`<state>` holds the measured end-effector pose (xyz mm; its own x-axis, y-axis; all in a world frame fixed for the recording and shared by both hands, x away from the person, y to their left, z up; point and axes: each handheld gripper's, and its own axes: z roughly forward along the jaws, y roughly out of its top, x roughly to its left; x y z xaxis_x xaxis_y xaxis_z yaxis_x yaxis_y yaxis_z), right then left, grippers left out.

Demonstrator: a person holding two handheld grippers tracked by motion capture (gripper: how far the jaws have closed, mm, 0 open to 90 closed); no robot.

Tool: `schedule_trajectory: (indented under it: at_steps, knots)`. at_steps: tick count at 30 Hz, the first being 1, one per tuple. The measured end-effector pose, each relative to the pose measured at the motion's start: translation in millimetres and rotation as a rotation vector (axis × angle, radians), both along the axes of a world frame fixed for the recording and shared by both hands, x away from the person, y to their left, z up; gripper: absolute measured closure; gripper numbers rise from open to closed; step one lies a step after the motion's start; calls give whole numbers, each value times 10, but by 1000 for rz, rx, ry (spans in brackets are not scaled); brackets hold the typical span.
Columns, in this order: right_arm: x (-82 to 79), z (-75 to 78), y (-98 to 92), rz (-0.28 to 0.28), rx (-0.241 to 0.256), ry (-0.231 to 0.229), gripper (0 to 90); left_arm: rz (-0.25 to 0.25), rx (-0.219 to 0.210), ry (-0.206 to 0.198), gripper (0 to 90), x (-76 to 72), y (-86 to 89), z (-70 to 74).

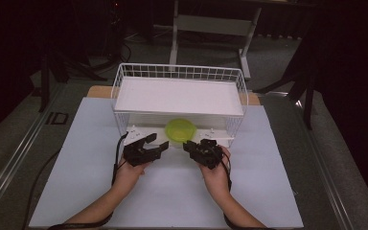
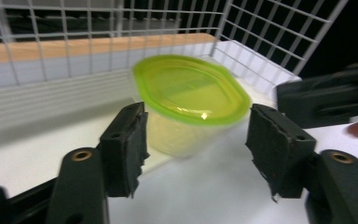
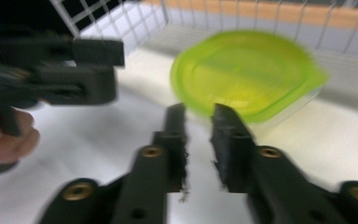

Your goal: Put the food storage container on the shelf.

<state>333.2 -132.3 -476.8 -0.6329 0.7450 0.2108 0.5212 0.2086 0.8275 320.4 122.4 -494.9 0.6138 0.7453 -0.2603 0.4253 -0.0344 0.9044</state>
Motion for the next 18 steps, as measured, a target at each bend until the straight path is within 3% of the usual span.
schedule_trajectory:
  at_steps: [1,3,5,9,11,13,18]
  knots:
    - [-7,-58,36,15,-29,17,886,-34,-23,5,353,-31,32,-6]
    - [13,-135,69,22,-42,45,898,-50,-54,11,280,-83,63,-14]
    - [47,-191,93,18,-52,52,898,-79,-75,26,278,-108,87,-35]
    - [129,-244,130,1,-55,69,899,-58,-21,-52,108,-169,112,-98]
    - [168,-257,148,-4,-53,75,899,-35,-11,-51,6,-177,130,-119]
    - [209,-271,160,-4,-35,88,898,0,-16,-45,5,-178,153,-130]
    - [288,-271,190,-22,-38,85,897,18,-13,-54,6,-168,177,-146]
